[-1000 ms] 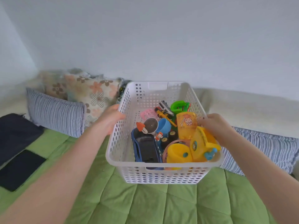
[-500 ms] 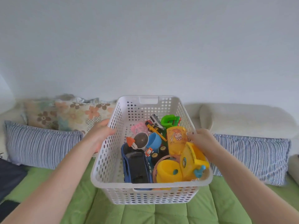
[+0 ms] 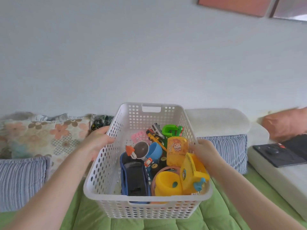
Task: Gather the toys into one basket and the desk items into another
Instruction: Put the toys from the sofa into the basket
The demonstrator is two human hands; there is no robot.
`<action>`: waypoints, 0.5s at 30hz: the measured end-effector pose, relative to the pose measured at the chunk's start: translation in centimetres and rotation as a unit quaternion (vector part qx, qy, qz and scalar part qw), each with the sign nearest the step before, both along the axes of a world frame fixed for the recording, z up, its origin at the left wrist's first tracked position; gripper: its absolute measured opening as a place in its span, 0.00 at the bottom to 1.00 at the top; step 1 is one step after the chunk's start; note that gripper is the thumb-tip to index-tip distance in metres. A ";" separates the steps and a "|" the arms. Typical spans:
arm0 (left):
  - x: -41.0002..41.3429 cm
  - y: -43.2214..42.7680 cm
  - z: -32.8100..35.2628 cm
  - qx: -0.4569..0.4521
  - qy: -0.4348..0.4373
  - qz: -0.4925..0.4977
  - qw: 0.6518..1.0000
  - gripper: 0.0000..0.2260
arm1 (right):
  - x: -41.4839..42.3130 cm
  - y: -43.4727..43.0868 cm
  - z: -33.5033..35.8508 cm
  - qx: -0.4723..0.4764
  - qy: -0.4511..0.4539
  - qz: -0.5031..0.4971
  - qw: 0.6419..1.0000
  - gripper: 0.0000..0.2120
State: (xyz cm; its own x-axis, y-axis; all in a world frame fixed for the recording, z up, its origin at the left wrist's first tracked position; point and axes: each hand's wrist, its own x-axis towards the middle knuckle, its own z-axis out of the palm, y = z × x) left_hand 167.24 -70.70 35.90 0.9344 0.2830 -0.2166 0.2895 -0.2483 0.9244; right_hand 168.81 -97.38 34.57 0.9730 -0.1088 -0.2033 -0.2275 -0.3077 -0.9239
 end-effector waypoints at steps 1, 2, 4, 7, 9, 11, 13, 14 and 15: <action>0.2 -0.1 0.0 -0.004 -0.003 -0.003 1.000 0.22 | -0.2 -0.2 0.2 0.004 0.000 -0.005 1.000 0.06; 0.5 -0.3 0.0 -0.008 -0.007 -0.009 1.000 0.22 | -0.5 -0.4 0.3 0.006 0.001 -0.012 1.000 0.07; 0.7 -0.9 0.1 -0.006 -0.005 -0.033 0.999 0.22 | -1.5 -1.0 0.7 0.007 0.005 -0.030 1.000 0.08; 1.9 -1.5 0.6 -0.004 -0.016 -0.078 0.997 0.21 | -2.7 -1.7 1.8 0.022 -0.001 -0.067 0.997 0.08; 2.8 -1.7 0.9 -0.006 -0.021 -0.109 0.994 0.21 | -3.2 -2.0 2.1 0.033 -0.014 -0.097 0.995 0.10; 3.4 -1.8 1.2 -0.005 -0.022 -0.138 0.990 0.20 | -3.8 -1.9 2.5 0.038 -0.025 -0.126 0.991 0.10; 3.9 -1.6 1.4 -0.007 -0.027 -0.164 0.986 0.20 | -4.6 -1.4 2.7 0.044 -0.033 -0.155 0.986 0.10; 4.1 -1.5 1.5 -0.010 -0.026 -0.173 0.985 0.20 | -4.8 -1.1 2.8 0.047 -0.035 -0.163 0.985 0.11; 4.4 -1.3 1.7 -0.011 -0.025 -0.192 0.981 0.20 | -5.5 -0.6 2.7 0.055 -0.037 -0.180 0.981 0.11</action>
State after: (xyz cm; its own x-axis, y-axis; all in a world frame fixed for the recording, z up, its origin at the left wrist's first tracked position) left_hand 171.67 -72.01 37.62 0.9808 -0.0964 -0.1694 0.1322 -0.3101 0.9415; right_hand 163.32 -97.95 37.28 0.8881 -0.4297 -0.1633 -0.2341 -0.1168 -0.9652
